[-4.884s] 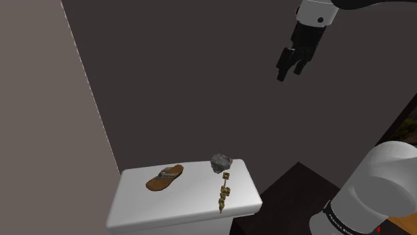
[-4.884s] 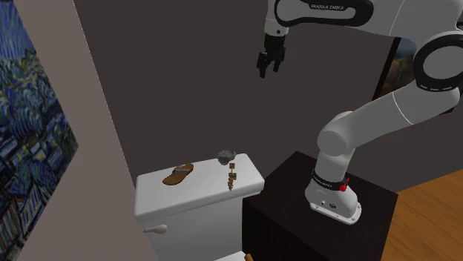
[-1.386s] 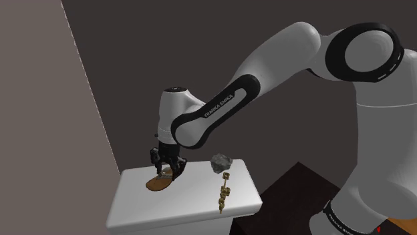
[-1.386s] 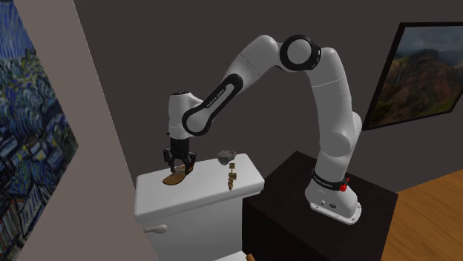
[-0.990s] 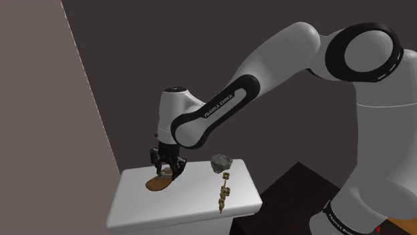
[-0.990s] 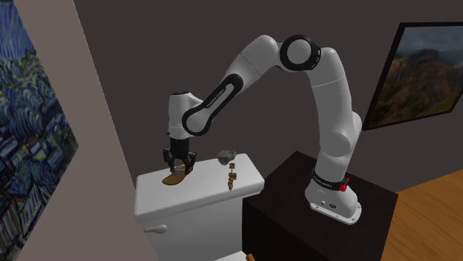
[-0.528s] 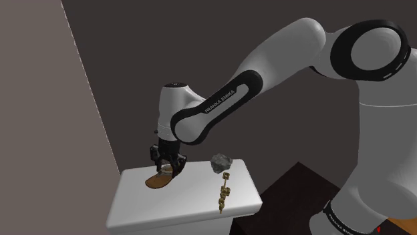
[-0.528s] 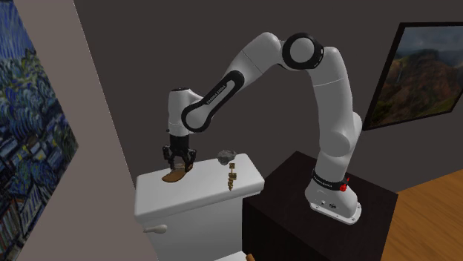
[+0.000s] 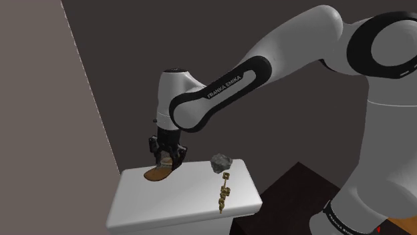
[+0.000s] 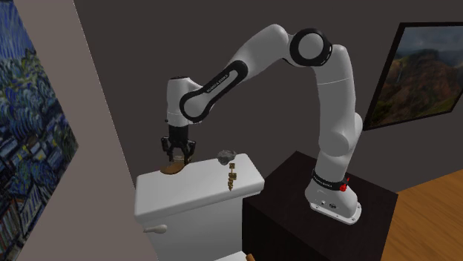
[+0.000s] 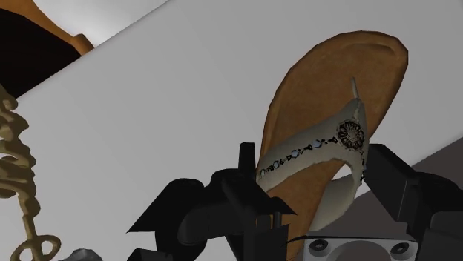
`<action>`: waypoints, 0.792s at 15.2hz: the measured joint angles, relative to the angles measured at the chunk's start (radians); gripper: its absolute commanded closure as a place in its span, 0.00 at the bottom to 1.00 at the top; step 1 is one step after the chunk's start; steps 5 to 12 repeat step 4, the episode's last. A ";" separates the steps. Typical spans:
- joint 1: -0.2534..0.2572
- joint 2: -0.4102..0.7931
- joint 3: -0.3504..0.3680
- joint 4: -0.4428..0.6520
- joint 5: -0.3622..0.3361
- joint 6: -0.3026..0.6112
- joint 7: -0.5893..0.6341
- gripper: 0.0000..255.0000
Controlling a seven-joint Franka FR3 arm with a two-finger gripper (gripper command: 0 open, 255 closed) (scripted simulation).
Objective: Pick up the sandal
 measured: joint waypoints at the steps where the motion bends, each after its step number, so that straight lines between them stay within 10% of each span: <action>1: -0.002 -0.005 0.002 0.006 0.003 -0.011 -0.001 1.00; 12: -0.006 -0.024 0.009 0.020 0.015 -0.041 -0.003 1.00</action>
